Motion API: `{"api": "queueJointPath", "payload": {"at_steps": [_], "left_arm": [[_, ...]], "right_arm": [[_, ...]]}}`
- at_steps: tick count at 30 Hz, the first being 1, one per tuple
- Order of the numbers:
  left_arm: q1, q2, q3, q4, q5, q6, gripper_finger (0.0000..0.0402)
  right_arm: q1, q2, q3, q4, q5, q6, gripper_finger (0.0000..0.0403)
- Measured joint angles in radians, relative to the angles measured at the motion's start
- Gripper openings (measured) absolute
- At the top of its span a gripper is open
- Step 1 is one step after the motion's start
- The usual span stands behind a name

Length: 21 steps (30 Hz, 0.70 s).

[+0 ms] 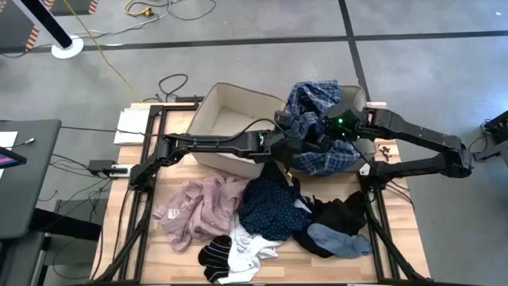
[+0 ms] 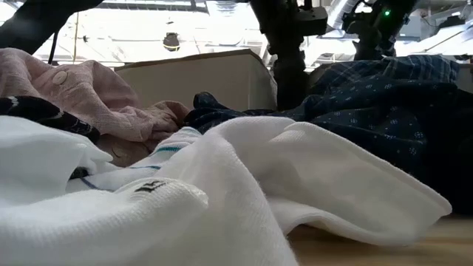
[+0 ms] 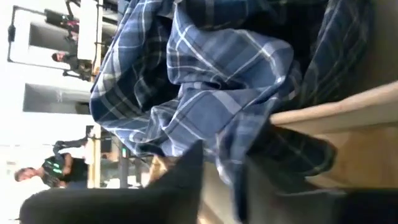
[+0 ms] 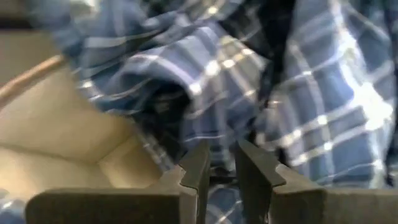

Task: Sort clothes
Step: Put the blue plaid shirt into the right laundry organizer

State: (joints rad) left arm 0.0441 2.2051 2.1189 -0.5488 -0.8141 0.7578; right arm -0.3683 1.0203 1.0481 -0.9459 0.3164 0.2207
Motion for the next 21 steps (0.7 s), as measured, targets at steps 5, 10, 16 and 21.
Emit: {"api": "queueJointPath", "payload": {"at_steps": [5, 10, 16, 21], "left_arm": [[0.013, 0.000, 0.000, 0.010, 0.003, 0.068, 0.0004], [0.020, -0.005, 0.053, 0.013, 0.005, 0.109, 0.0001], [0.019, -0.008, 0.239, -0.036, 0.150, 0.120, 0.0001], [0.040, -0.072, 0.240, 0.054, 0.369, 0.174, 0.0001]], "right_arm": [[0.075, -0.015, 0.000, 0.013, 0.000, 0.000, 0.0093], [0.170, -0.063, 0.000, 0.050, -0.002, -0.001, 0.0093], [0.267, -0.122, 0.000, 0.106, 0.010, -0.009, 0.0096], [0.322, -0.139, 0.001, 0.111, 0.083, -0.015, 0.0153]]}}
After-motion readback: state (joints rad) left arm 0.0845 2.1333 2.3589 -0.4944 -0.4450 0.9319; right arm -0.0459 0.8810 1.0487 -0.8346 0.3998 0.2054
